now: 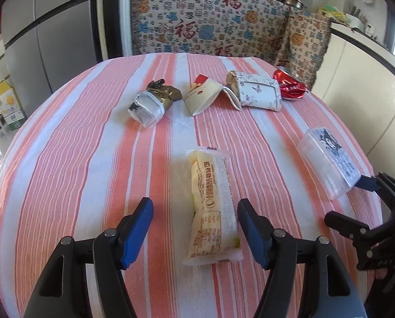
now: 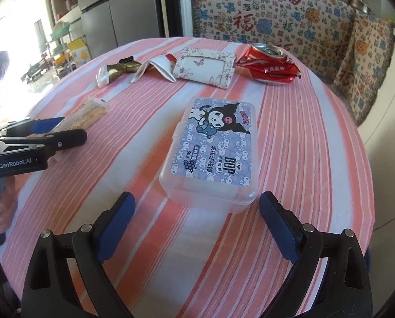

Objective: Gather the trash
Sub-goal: 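Carry both items to the blue basket and open both grippers over it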

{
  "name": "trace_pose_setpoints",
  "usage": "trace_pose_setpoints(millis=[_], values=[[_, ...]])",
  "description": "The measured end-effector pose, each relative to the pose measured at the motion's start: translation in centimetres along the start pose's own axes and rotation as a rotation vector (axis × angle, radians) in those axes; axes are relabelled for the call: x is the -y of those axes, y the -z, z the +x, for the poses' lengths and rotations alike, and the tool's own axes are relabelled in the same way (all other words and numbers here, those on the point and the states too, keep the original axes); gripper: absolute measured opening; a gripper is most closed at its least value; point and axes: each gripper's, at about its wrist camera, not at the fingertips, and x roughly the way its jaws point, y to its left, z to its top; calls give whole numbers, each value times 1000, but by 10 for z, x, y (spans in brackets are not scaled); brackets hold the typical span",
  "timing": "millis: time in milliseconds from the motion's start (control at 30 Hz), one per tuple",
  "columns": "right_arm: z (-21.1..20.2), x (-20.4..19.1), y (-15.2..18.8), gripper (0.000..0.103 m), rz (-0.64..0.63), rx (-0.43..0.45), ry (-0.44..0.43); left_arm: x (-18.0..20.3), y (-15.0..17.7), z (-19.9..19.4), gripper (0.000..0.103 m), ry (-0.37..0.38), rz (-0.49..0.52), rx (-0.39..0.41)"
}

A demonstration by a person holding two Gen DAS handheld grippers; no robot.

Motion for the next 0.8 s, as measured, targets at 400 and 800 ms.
trace_pose_setpoints(millis=[400,800], values=[[1,6,-77,95,79,-243,40,7,-19,-9,67,52,86,-107],[0,16,-70,64,131,-255,-7,11,-21,-6,19,68,49,-117]])
